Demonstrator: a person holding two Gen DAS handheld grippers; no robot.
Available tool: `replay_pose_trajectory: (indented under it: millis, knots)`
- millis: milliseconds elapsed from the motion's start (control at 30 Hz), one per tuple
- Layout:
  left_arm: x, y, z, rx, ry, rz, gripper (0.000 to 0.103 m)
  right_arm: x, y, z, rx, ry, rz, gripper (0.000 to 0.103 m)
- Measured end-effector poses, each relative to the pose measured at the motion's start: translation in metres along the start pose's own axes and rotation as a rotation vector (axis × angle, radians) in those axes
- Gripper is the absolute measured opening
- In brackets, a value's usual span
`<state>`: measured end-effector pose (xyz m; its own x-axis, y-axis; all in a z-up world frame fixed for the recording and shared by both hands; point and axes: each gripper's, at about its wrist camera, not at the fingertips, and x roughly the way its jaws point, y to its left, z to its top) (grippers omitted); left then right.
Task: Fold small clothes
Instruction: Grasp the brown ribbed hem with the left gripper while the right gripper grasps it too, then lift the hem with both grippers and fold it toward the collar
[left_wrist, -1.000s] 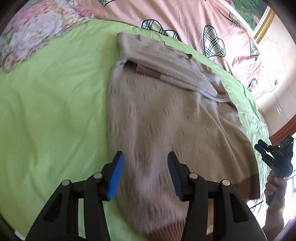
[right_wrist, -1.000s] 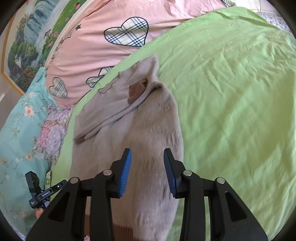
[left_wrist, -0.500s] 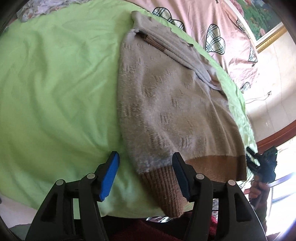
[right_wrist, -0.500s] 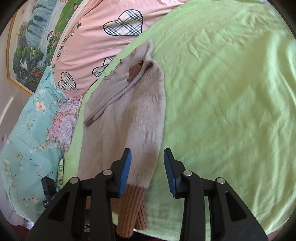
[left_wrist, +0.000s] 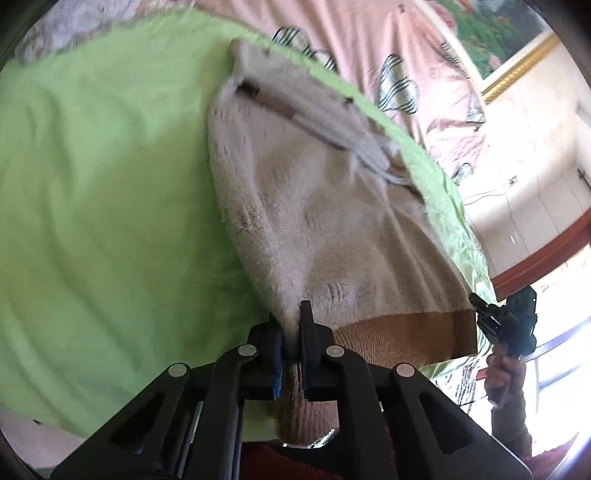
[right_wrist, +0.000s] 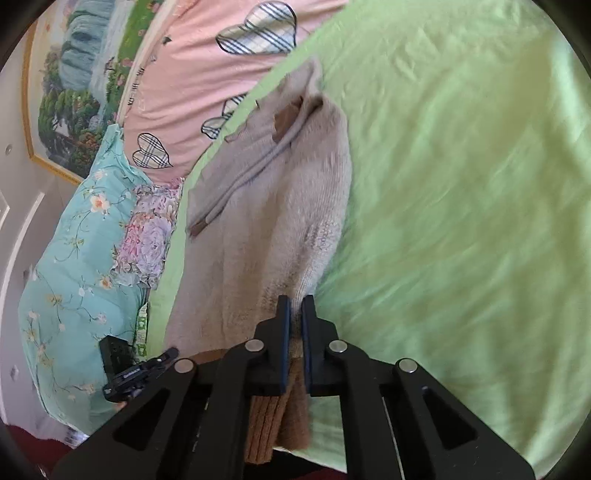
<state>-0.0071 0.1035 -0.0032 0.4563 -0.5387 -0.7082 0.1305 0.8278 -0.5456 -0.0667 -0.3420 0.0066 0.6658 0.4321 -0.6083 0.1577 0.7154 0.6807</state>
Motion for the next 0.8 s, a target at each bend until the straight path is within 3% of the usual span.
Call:
replay_pose_trajectory:
  millis: [100, 200, 300, 433, 633, 667, 700, 733, 800]
  knots:
    - [-0.003, 0.007, 0.004, 0.004, 0.005, 0.005, 0.006, -0.019, -0.010, 0.010, 0.001, -0.033, -0.025, 0.004]
    - [0.009, 0.015, 0.000, -0.017, 0.058, 0.017, 0.007, -0.015, -0.025, 0.012, 0.023, -0.016, -0.030, 0.004]
    - [0.017, 0.021, -0.010, -0.039, 0.104, 0.042, 0.020, -0.003, -0.032, 0.006, 0.043, 0.032, -0.032, 0.006]
    - [0.016, 0.029, -0.017, -0.089, 0.119, -0.025, 0.039, -0.003, -0.037, -0.001, 0.058, 0.054, -0.006, 0.008]
    - [0.032, 0.011, -0.021, -0.062, 0.120, -0.058, 0.042, 0.009, -0.032, -0.013, 0.032, 0.123, 0.064, 0.010]
    - [0.034, 0.006, -0.022, -0.048, 0.122, -0.062, 0.042, 0.014, -0.030, -0.015, 0.028, 0.128, 0.074, 0.010]
    - [0.036, 0.001, -0.022, -0.032, 0.125, -0.063, 0.032, 0.018, -0.027, -0.017, 0.020, 0.129, 0.080, 0.010]
    - [0.039, -0.005, -0.024, -0.002, 0.133, -0.058, 0.003, 0.021, -0.024, -0.017, 0.010, 0.131, 0.084, 0.010]
    - [0.041, -0.010, -0.027, 0.024, 0.146, -0.042, 0.006, 0.025, -0.015, -0.018, -0.031, 0.142, 0.085, 0.009]
